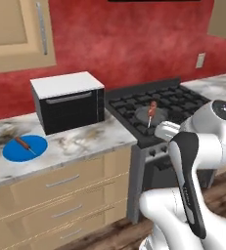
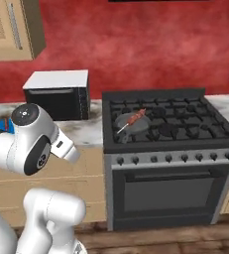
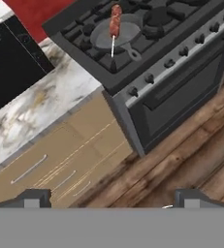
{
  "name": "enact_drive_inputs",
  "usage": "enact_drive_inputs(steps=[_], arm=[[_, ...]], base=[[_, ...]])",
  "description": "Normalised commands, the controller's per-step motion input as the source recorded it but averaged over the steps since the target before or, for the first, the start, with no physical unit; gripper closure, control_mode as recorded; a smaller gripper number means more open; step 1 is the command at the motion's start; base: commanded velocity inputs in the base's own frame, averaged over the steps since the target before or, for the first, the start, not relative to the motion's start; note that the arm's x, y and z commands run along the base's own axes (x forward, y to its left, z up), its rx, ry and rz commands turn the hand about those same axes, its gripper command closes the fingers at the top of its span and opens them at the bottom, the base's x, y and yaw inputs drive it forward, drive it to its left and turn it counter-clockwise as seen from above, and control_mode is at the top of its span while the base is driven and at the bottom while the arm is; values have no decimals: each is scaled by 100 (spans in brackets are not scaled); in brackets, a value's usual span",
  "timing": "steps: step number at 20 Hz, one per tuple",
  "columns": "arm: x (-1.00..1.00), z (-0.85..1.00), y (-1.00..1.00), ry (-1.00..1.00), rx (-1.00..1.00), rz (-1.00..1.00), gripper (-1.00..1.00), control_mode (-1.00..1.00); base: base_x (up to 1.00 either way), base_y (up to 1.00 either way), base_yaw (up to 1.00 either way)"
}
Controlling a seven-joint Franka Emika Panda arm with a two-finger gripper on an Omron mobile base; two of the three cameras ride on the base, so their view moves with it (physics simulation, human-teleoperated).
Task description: Place the cold items (tangerine and orange) from the fridge in one tupperware on the dining counter. Place the warm items (kebab skewer and hot dog) in the stove area in another tupperware.
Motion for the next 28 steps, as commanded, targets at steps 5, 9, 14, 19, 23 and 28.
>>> enact_drive_inputs(steps=[5, 9, 14, 19, 23, 28], arm=[[0, 0, 0, 0, 0, 0, -100, 100], [0, 0, 0, 0, 0, 0, -100, 100], [0, 0, 0, 0, 0, 0, -100, 100], [0, 0, 0, 0, 0, 0, -100, 100], [0, 0, 0, 0, 0, 0, -100, 100], [0, 0, 0, 0, 0, 0, -100, 100]], base=[[73, -11, 32], [66, -16, 32], [37, -38, 27], [8, -67, 17], [33, -40, 14], [61, -1, 11]])
